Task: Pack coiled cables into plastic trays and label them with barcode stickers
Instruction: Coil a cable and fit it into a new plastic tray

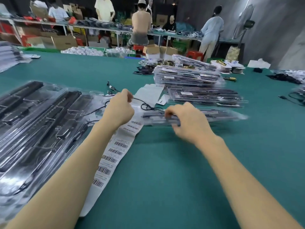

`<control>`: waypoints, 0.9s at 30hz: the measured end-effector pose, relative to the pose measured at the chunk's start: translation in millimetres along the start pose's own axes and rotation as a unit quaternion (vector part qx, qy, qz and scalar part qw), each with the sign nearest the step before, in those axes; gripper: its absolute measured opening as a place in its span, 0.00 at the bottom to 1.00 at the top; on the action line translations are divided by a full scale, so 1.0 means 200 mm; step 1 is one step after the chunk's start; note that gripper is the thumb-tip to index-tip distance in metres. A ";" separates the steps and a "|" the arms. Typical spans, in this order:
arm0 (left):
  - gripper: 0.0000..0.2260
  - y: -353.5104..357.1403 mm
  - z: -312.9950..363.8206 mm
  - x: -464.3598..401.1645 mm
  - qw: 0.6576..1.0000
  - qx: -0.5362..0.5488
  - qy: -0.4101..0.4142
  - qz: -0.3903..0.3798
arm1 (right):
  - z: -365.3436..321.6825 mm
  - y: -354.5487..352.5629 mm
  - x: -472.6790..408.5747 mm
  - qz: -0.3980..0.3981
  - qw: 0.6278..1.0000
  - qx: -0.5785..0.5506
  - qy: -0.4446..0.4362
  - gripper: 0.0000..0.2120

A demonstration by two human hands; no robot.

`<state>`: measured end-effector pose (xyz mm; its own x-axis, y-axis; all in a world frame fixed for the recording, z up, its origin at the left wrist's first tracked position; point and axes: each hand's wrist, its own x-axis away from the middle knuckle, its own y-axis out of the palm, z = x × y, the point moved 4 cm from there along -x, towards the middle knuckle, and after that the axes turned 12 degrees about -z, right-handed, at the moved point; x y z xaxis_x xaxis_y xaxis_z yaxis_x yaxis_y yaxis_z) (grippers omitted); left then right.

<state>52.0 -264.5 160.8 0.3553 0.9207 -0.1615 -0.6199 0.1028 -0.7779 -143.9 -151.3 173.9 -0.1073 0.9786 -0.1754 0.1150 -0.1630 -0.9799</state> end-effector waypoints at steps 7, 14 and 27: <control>0.28 0.19 0.19 0.09 0.969 -0.127 0.164 -0.133 | 0.15 0.13 0.14 -0.110 0.973 -0.202 0.024 0.29; 0.26 0.18 0.18 -0.04 0.965 -0.201 0.098 -0.139 | 0.17 0.15 0.17 0.022 0.972 -0.213 0.099 0.15; 0.07 -0.06 0.57 -0.10 0.968 -0.141 0.207 -0.022 | 0.19 0.19 0.15 0.049 0.966 -0.152 0.204 0.19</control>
<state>-27.0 -242.4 242.5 0.6629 0.6821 -0.3086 -0.4027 -0.0226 -0.9150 -180.0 -133.6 128.9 0.3092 0.9387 -0.1526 0.3964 -0.2730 -0.8766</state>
